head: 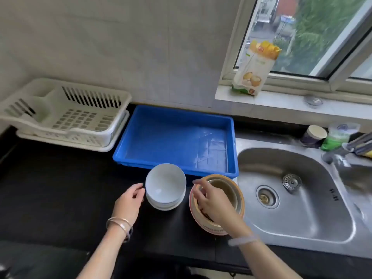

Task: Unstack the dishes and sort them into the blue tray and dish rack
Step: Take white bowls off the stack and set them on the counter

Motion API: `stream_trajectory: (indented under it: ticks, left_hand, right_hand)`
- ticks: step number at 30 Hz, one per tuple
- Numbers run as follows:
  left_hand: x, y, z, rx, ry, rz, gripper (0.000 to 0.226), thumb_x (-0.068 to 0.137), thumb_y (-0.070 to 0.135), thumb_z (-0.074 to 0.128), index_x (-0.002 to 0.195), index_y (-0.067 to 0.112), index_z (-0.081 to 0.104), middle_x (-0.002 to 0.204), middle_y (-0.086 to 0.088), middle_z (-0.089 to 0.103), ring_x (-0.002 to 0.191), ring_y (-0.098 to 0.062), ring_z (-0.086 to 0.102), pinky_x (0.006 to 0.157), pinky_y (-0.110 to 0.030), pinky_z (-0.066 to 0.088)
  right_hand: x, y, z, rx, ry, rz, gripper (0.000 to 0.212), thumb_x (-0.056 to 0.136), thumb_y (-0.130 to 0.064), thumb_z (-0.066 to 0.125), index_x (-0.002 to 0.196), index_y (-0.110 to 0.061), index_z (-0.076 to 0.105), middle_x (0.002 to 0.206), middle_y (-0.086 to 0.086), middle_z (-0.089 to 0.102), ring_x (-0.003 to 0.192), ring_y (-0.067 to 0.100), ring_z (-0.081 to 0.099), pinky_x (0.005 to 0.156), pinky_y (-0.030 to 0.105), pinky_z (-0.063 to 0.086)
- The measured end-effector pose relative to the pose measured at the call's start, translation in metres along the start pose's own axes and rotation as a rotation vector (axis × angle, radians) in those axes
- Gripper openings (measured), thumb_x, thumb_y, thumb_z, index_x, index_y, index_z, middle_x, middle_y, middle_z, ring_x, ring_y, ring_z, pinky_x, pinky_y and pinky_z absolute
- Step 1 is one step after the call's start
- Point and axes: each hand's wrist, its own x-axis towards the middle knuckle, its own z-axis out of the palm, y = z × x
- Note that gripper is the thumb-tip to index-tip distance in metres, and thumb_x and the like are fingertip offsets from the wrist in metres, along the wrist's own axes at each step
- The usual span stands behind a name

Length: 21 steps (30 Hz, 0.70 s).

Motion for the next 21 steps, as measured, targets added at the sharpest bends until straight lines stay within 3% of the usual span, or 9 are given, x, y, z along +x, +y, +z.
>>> stream_trajectory:
  ticks: [2,6,10,13,16,18,21]
  left_hand:
    - [0.004,0.008,0.005,-0.03,-0.003,-0.02,0.033,0.091,0.021,0.051,0.124,0.016,0.057,0.109,-0.007,0.065,0.097,-0.026,0.064,0.092,-0.047,0.051]
    - [0.008,0.014,0.013,-0.052,-0.008,-0.046,0.035,0.089,0.016,0.054,0.123,0.019,0.057,0.118,-0.007,0.064,0.108,-0.027,0.06,0.095,-0.047,0.05]
    - [0.01,0.01,0.014,-0.111,0.014,-0.08,0.032,0.09,0.016,0.053,0.121,0.016,0.058,0.114,-0.006,0.064,0.102,-0.025,0.062,0.093,-0.046,0.051]
    - [0.009,0.008,0.015,-0.2,0.031,-0.109,0.027,0.093,0.019,0.047,0.117,0.016,0.061,0.102,-0.002,0.066,0.087,-0.013,0.063,0.078,-0.033,0.055]
    - [0.01,0.009,0.015,-0.191,0.052,-0.109,0.026,0.094,0.02,0.046,0.114,0.016,0.062,0.09,0.007,0.064,0.082,-0.007,0.062,0.069,-0.023,0.051]
    - [0.01,0.012,0.017,-0.126,0.062,-0.11,0.027,0.093,0.02,0.049,0.116,0.016,0.062,0.092,0.005,0.064,0.083,-0.012,0.063,0.075,-0.03,0.054]
    - [0.013,0.02,0.02,0.095,0.077,-0.071,0.028,0.091,0.024,0.052,0.117,0.018,0.06,0.108,-0.003,0.061,0.096,-0.022,0.062,0.086,-0.038,0.052]
  right_hand:
    - [0.017,-0.012,0.007,-0.068,0.053,0.034,0.039,0.096,-0.043,0.044,0.129,-0.023,0.049,0.089,-0.002,0.067,0.086,0.019,0.062,0.074,0.033,0.044]
    - [0.044,-0.026,0.028,-0.256,0.077,0.051,0.034,0.095,-0.041,0.045,0.111,-0.011,0.053,0.098,0.01,0.068,0.094,0.03,0.06,0.065,0.033,0.038]
    - [0.057,-0.03,0.032,-0.351,0.078,0.045,0.012,0.094,-0.015,0.04,0.101,-0.007,0.047,0.099,0.018,0.065,0.089,0.039,0.058,0.062,0.034,0.034]
    - [0.061,-0.033,0.029,-0.311,0.043,0.042,0.006,0.092,-0.006,0.035,0.089,-0.01,0.038,0.097,0.02,0.064,0.076,0.035,0.051,0.061,0.033,0.032]
    - [0.059,-0.032,0.02,-0.256,0.044,0.03,0.006,0.094,-0.01,0.035,0.093,-0.009,0.041,0.093,0.019,0.062,0.076,0.034,0.053,0.063,0.034,0.042]
    - [0.055,-0.031,0.012,-0.156,0.054,0.045,0.013,0.095,-0.011,0.036,0.102,-0.008,0.046,0.092,0.019,0.062,0.08,0.038,0.063,0.07,0.039,0.054]
    - [0.053,-0.03,0.0,-0.027,0.066,0.042,0.013,0.096,-0.012,0.036,0.1,-0.012,0.048,0.088,0.021,0.067,0.075,0.036,0.067,0.07,0.038,0.058]
